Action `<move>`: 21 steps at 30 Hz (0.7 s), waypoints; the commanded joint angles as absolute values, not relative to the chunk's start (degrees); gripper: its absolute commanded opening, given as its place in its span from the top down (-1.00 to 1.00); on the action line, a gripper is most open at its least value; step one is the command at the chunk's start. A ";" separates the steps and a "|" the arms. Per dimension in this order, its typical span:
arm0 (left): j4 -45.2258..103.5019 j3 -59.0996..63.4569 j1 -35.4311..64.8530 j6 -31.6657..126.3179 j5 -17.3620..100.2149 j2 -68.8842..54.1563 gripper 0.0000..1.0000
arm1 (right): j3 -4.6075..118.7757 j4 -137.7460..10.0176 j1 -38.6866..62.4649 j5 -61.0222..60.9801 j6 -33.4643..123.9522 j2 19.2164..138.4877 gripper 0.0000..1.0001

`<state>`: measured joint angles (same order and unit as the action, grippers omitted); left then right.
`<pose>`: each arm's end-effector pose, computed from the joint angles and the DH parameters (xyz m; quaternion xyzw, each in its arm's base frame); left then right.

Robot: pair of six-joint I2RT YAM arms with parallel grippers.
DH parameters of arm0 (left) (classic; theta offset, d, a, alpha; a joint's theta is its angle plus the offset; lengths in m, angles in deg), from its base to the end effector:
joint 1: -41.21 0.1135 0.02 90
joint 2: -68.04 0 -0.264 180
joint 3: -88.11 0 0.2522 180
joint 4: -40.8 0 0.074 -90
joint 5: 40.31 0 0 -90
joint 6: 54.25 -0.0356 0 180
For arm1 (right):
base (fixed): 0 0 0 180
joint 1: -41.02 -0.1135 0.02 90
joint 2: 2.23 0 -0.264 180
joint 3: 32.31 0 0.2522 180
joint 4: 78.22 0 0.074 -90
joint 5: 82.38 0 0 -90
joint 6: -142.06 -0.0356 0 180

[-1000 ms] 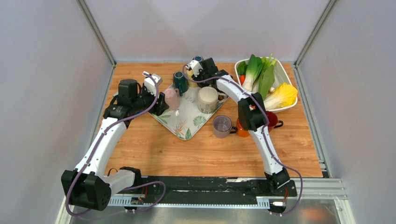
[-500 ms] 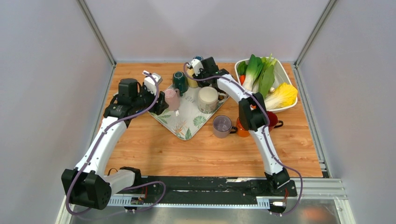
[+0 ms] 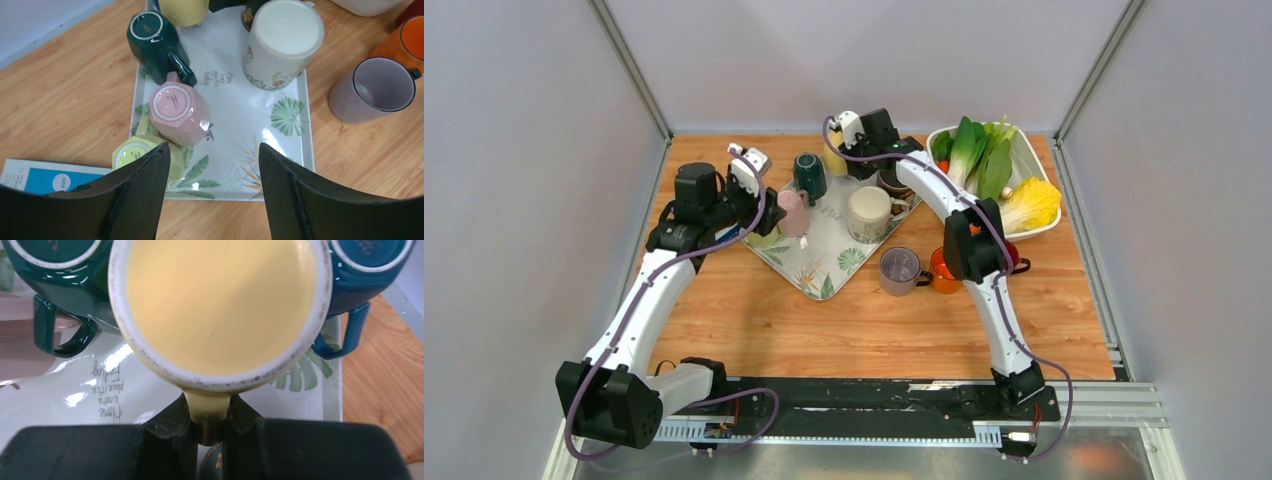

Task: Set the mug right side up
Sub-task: Turn over the cup on the tray.

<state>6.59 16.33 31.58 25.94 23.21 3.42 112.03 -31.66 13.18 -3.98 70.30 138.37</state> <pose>0.2452 -0.0577 0.3353 0.2580 0.7981 -0.1945 0.5086 0.4879 0.2658 0.2235 -0.3940 0.8232 0.1256 0.3890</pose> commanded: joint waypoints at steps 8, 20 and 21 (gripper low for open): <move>17.17 17.58 28.07 13.90 23.04 5.41 -0.46 | 110.42 -34.52 15.85 -9.71 64.43 122.49 1.00; 52.53 38.64 15.83 -16.81 42.99 13.78 -0.39 | 97.27 -34.84 18.90 -63.88 59.07 112.61 1.00; 54.20 39.44 15.13 -18.13 43.77 13.88 -0.39 | 96.94 -34.81 19.00 -66.59 57.74 113.11 1.00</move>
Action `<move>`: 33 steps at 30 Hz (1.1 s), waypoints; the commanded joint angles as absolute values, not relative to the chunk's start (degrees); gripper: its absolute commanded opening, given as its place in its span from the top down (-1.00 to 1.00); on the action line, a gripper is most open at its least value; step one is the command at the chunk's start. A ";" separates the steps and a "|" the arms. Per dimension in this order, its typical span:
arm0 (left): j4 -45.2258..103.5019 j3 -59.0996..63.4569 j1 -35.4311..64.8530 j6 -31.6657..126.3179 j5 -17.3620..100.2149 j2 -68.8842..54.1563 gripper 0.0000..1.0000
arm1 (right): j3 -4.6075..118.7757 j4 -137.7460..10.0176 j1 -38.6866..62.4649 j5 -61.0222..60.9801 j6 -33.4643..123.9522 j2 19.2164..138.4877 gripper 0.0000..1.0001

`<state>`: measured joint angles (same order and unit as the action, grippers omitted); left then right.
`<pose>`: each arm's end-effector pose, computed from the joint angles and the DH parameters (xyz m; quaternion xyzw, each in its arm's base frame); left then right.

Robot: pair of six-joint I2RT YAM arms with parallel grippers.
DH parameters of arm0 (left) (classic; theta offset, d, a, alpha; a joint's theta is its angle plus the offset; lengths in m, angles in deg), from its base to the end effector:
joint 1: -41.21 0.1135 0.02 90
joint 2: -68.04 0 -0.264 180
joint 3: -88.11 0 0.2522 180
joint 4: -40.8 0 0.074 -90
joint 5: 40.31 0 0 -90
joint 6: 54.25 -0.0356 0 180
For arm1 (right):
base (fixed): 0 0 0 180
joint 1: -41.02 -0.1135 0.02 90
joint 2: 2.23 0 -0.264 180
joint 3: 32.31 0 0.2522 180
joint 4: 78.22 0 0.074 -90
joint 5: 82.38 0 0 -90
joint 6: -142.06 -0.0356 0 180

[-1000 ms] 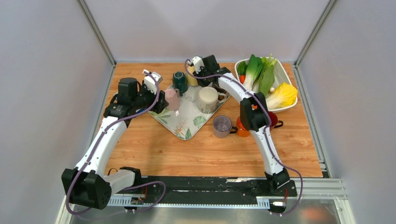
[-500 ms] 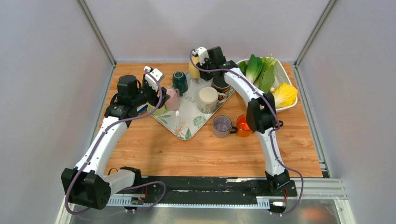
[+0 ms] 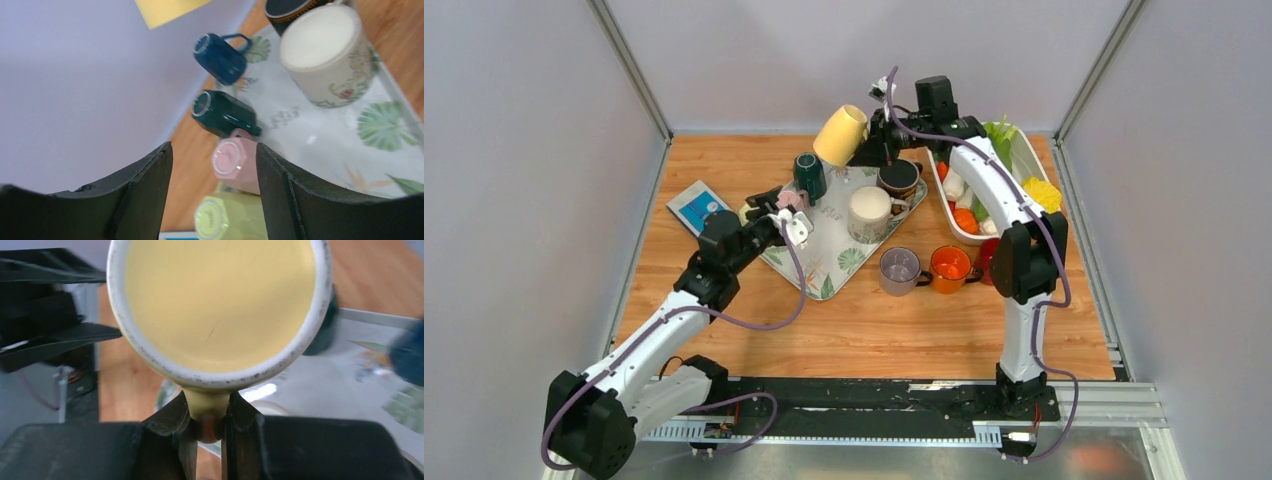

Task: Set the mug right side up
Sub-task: Turn over the cup on the tray.

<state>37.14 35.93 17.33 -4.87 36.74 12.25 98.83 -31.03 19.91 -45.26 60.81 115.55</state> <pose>0.2081 -0.1008 0.3022 0.4610 0.5909 0.0118 0.6620 0.4261 0.1949 0.3522 -0.4061 0.7093 0.4359 0.3768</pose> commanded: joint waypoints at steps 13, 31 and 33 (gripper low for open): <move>70.37 44.33 9.87 -32.01 44.90 9.10 -0.41 | 88.42 -51.20 17.00 -82.07 35.53 114.80 1.00; 81.75 44.74 8.45 -38.65 43.15 2.22 0.32 | 83.14 -66.13 12.59 -84.91 21.10 116.73 1.00; 80.87 45.07 8.45 -38.60 43.03 2.61 0.63 | 82.91 -68.33 12.54 -84.79 19.08 117.10 0.97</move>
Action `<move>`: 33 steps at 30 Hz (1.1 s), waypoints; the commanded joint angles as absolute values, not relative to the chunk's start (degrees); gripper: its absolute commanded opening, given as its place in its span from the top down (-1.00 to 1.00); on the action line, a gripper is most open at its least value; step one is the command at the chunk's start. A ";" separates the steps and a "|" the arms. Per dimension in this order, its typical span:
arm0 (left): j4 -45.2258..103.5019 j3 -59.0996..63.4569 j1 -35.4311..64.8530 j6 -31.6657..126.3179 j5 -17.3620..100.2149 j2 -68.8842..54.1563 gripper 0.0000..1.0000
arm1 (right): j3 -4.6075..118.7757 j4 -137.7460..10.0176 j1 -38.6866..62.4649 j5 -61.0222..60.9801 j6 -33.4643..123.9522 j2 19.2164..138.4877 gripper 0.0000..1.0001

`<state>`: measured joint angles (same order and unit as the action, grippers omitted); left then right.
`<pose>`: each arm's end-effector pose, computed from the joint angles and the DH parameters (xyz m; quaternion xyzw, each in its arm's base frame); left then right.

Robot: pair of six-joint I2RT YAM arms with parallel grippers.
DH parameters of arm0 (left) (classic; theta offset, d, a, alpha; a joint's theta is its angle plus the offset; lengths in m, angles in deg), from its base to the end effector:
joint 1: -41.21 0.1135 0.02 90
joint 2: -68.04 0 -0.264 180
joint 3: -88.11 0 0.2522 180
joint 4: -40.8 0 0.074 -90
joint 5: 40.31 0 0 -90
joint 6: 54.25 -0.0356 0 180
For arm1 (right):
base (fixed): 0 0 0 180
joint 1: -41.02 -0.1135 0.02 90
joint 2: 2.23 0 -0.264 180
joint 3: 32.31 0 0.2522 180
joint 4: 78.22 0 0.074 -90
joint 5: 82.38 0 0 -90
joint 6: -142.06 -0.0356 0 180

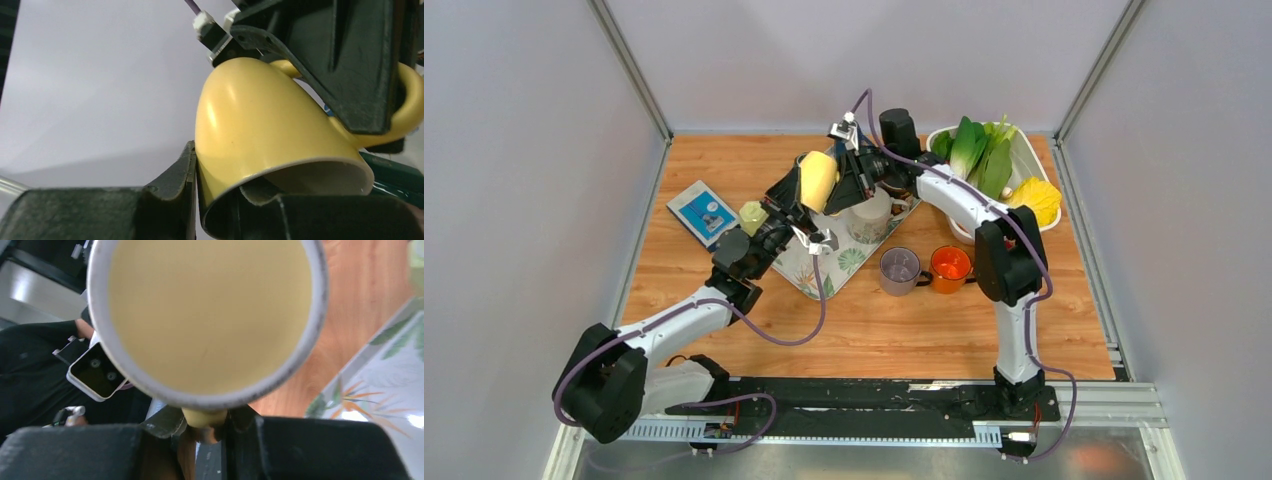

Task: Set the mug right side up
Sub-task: Turn over the cup on the tray.

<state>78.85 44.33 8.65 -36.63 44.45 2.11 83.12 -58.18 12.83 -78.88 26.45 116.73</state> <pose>0.2100 -0.1379 0.2894 0.4995 0.3377 0.2456 0.7590 0.3969 0.2530 0.2985 -0.3890 0.6008 0.6917 0.0965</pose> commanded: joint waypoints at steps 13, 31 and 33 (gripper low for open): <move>52.67 38.04 8.34 -24.04 51.10 13.99 1.00 | 85.37 -64.73 21.10 -64.81 29.76 111.96 -1.00; -4.08 10.21 9.89 24.95 53.78 0.47 1.00 | 53.14 -46.47 7.42 -30.38 104.53 82.03 -0.72; -4.37 9.28 10.17 28.29 52.12 -0.68 1.00 | 54.02 -45.65 4.89 -26.35 106.24 83.53 -0.62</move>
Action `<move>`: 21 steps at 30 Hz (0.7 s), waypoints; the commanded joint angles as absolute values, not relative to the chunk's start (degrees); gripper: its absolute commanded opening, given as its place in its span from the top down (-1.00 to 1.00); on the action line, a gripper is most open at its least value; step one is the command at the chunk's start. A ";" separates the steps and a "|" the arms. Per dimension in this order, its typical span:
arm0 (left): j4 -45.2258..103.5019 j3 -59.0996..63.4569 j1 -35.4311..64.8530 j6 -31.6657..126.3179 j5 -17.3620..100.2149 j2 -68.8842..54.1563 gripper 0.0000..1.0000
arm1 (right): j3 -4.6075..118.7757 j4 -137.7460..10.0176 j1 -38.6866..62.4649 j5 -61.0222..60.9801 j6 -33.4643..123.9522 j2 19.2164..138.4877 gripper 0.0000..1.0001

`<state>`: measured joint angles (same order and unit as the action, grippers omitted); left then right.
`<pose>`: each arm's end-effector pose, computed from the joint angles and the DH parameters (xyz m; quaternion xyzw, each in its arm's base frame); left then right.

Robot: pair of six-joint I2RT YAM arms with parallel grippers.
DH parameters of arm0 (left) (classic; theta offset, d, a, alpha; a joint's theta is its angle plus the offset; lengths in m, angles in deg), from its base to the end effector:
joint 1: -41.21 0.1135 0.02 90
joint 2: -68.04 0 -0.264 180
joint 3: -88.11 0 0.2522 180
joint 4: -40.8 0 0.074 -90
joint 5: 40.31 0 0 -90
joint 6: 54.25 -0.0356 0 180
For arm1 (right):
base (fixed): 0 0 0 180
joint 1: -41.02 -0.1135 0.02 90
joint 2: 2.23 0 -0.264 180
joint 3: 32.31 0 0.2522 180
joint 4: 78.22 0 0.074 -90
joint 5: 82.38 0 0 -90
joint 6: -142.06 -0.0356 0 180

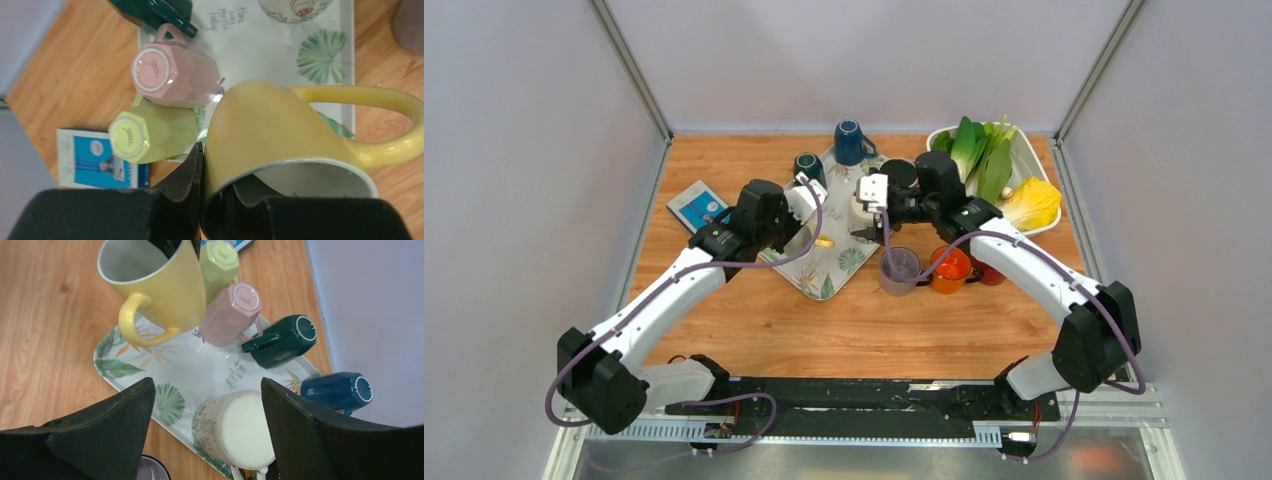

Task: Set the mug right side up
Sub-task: Turn over the cup on the tray.

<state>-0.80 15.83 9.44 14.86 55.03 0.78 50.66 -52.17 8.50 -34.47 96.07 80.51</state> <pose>0.2203 -0.1325 0.3138 0.3770 0.8090 -0.0011 0.4509 0.2648 0.1971 0.3327 -0.6395 0.5027 0.2531 0.5238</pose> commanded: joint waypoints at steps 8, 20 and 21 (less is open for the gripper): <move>-8.71 2.98 11.24 34.40 49.34 -6.17 1.00 | 58.25 -42.49 -1.33 -21.32 112.73 89.20 -0.37; -7.40 0.24 12.08 32.89 48.15 -6.87 1.00 | 66.71 -41.78 -4.59 -16.49 112.32 98.84 0.76; -7.39 0.01 12.32 33.23 47.34 -6.85 1.00 | 66.64 -41.84 -4.64 -16.49 112.36 98.84 0.88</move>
